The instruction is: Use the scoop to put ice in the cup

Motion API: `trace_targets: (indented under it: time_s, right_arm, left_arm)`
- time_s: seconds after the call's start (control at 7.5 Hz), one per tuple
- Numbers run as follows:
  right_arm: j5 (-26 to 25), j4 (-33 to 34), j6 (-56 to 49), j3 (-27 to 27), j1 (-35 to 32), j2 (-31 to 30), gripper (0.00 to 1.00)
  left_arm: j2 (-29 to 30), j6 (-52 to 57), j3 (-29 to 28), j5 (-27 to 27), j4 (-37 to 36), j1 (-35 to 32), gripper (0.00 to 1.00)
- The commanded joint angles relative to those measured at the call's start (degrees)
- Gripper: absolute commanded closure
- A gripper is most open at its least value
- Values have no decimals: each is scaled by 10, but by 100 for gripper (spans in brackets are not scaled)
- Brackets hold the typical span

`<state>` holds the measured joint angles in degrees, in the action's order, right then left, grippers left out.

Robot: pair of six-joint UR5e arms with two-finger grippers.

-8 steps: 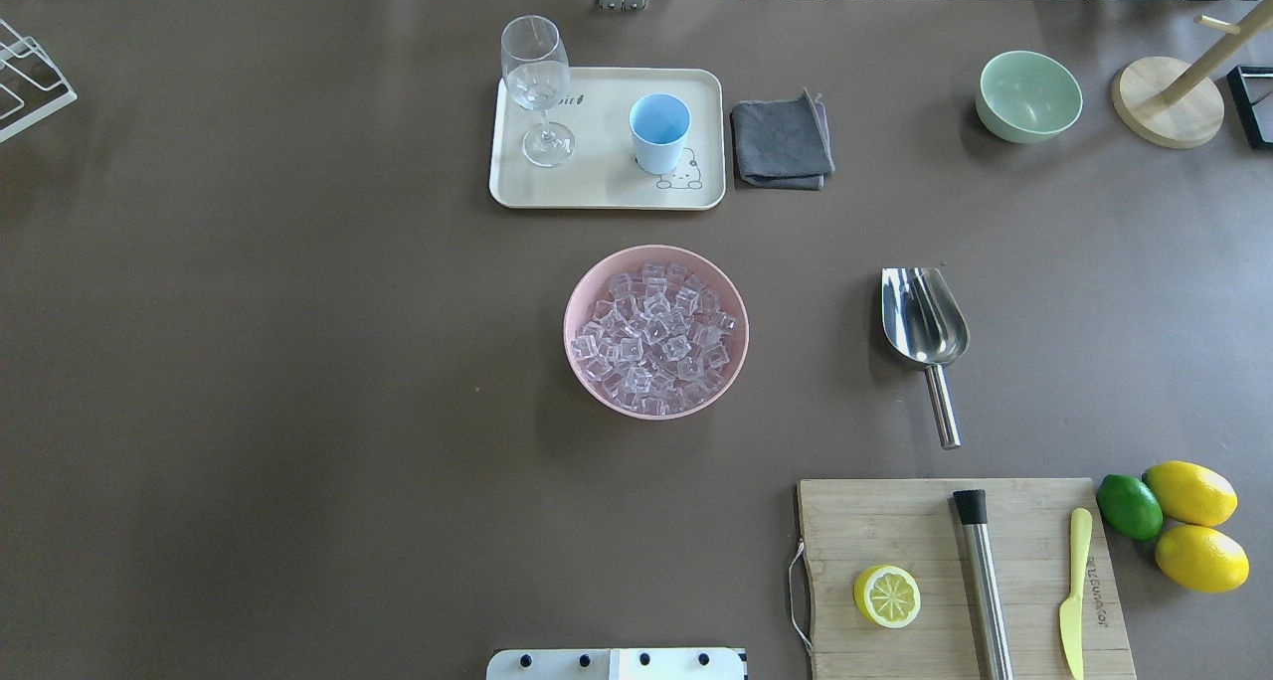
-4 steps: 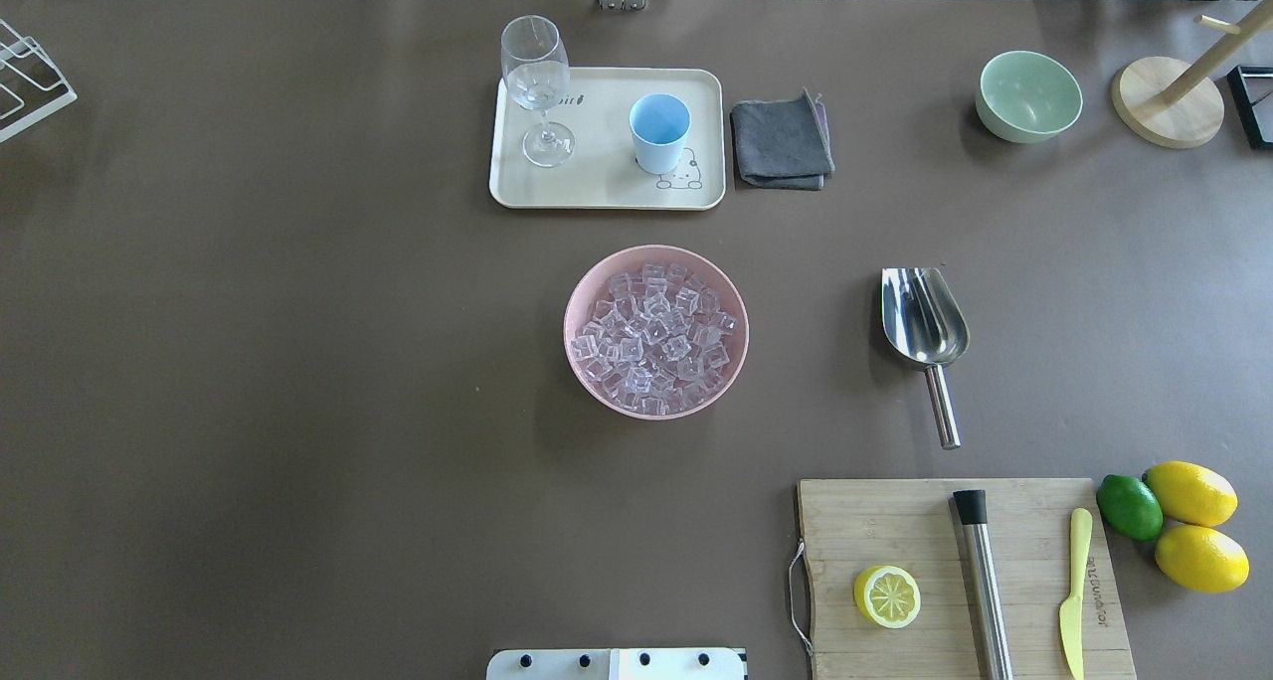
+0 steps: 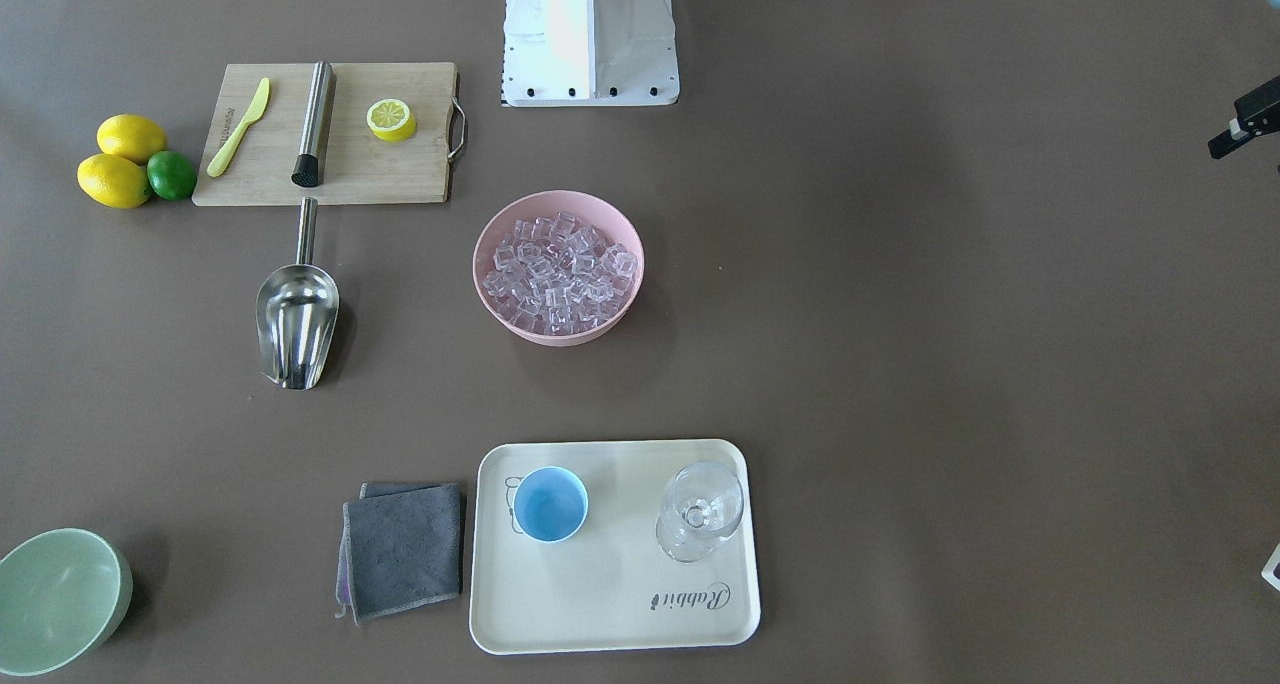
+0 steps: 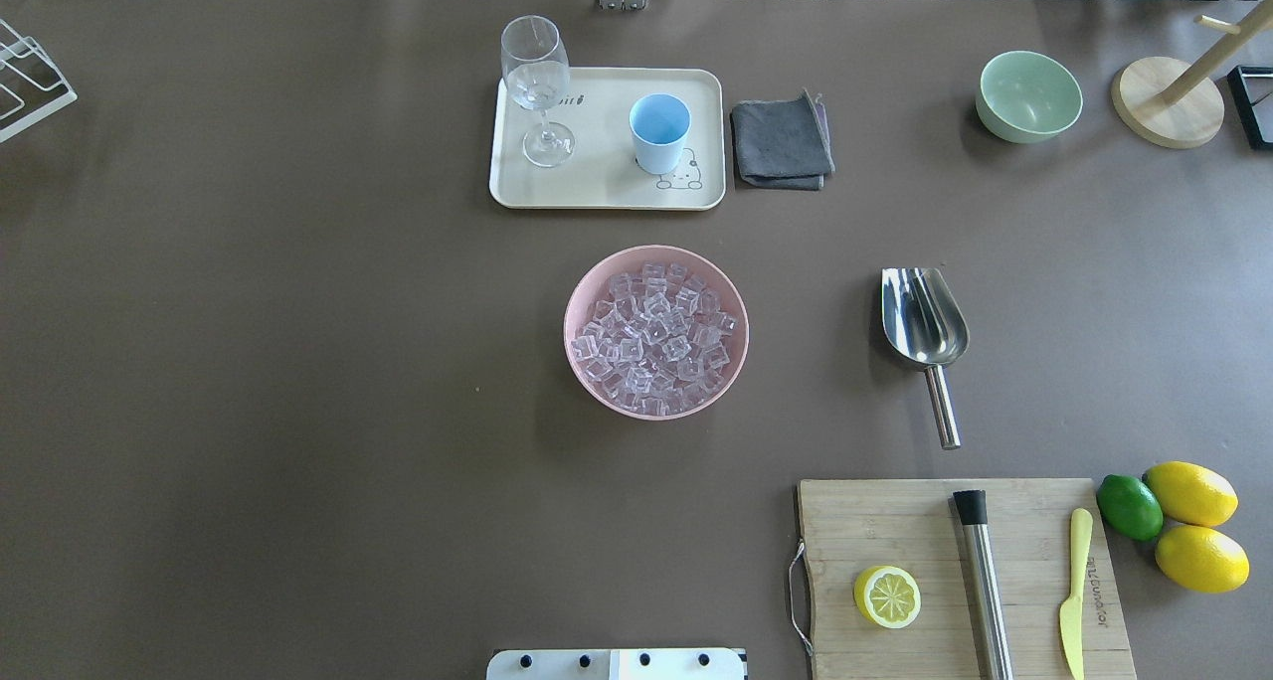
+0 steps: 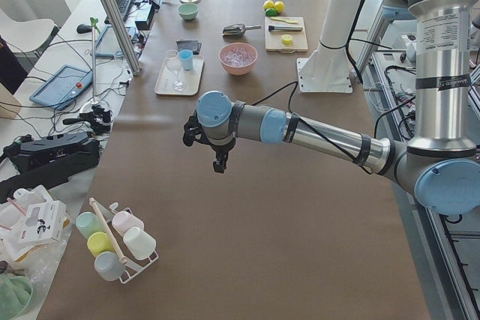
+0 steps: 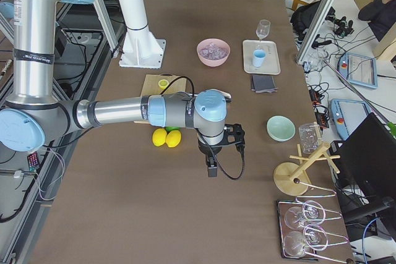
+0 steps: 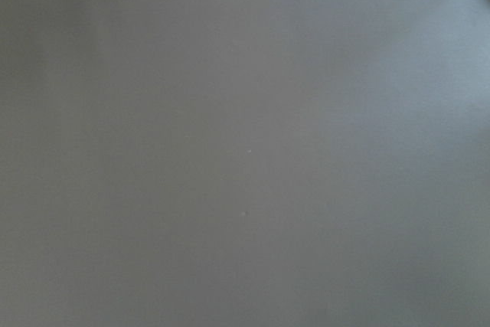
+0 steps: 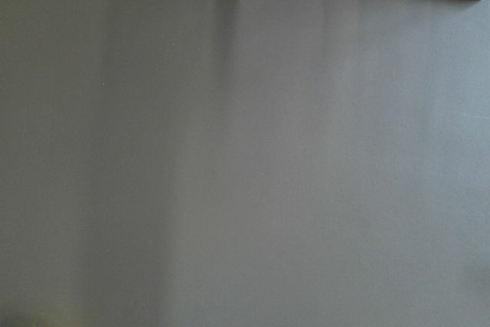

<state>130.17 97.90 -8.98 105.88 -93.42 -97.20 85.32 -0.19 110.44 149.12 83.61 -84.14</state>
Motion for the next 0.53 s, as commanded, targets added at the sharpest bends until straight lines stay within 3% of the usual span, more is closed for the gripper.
trace_targets:
  time_s: [0.0,0.27,0.4]
  right_arm:
    - [9,2,19,-1,0,-2,0]
    - [10,0,35,19,3,0,1]
    - [10,2,35,61,40,-8,1]
  left_arm:
    - [27,1,-4,48,70,47,1]
    - [28,0,-4,46,183,91,1]
    - [29,5,-4,43,244,106,1]
